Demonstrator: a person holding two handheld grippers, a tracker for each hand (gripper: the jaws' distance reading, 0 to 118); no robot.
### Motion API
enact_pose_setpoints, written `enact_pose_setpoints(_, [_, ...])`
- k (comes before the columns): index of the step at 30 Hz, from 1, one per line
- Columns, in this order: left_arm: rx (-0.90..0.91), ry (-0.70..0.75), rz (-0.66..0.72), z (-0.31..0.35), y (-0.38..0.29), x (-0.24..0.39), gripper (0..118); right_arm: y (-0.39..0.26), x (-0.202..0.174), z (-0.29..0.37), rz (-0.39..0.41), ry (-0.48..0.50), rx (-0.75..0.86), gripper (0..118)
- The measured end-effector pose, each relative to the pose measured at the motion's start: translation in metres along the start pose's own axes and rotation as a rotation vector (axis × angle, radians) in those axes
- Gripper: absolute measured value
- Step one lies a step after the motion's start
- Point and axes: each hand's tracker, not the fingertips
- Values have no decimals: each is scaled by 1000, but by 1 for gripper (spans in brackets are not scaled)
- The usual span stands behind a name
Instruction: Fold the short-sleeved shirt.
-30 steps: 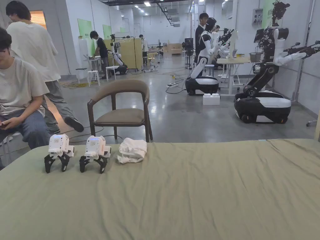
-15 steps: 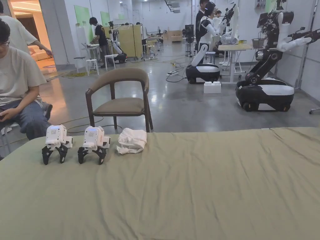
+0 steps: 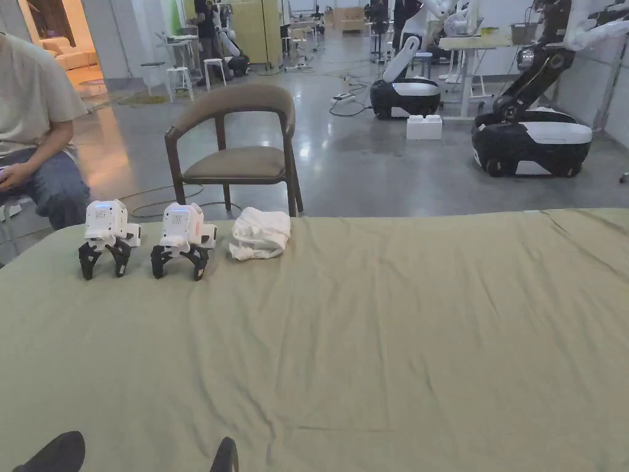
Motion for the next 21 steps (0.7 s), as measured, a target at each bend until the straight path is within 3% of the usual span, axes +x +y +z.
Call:
enact_pose_setpoints(10, [-54,15,0,-2,-2,1,118,-6,-4,2,29,-10,-28,118])
enact_pose_setpoints(12, [-71,-130,63,-5,-2,-1,118,-10,-4,4,26,-12,-36,118])
enact_pose_setpoints(14, [-112,-255,230,-4,2,-3,118,-12,-4,4,19,-11,-50,118])
enact_pose_setpoints(16, [-150,-279,355,0,8,0,118,-16,-3,7,12,-13,-61,118])
enact_pose_setpoints(19, [-191,-398,372,1,15,5,118,-22,-1,12,-14,-21,-76,118])
enact_pose_setpoints(21, [-186,-402,369,5,19,11,118,-25,1,15,-36,-11,-95,118])
